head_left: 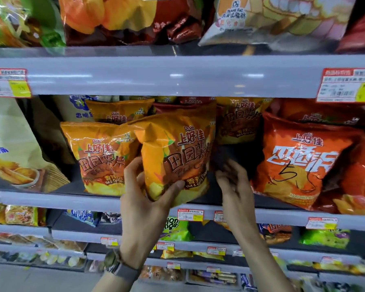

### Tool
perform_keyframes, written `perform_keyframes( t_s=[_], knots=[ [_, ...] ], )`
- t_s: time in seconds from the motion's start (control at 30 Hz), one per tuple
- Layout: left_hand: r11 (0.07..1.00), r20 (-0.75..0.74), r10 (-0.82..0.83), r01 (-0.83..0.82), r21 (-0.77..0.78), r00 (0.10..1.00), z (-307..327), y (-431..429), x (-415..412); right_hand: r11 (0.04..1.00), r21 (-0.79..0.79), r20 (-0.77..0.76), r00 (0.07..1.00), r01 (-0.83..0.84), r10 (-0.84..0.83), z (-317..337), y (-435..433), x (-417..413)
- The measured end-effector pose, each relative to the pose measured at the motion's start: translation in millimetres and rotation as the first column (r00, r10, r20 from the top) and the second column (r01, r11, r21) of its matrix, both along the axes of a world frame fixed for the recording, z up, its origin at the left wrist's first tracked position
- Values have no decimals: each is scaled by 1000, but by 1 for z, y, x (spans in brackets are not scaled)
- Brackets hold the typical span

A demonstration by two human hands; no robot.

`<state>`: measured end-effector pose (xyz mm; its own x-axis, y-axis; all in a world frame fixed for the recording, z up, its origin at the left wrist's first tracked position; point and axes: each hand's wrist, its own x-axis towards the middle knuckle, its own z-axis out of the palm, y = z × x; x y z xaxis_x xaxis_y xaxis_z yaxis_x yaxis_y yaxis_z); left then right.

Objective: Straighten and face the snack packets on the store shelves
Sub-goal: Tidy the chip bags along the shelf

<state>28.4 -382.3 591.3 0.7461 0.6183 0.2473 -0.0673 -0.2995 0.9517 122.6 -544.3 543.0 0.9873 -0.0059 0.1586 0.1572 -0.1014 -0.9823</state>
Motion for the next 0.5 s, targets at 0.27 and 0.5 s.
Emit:
perform_keyframes(
  t_s=[0.27,0.5],
  knots=[
    [985,-20,-52,55,162,998,7,-46,74,997,73,-92,996,19,-12,-11,-26,-26],
    [976,-61,-174,180,119,983,-5,-79,120,995,97,-140,990,35,-21,-6,-34,-30]
  ],
)
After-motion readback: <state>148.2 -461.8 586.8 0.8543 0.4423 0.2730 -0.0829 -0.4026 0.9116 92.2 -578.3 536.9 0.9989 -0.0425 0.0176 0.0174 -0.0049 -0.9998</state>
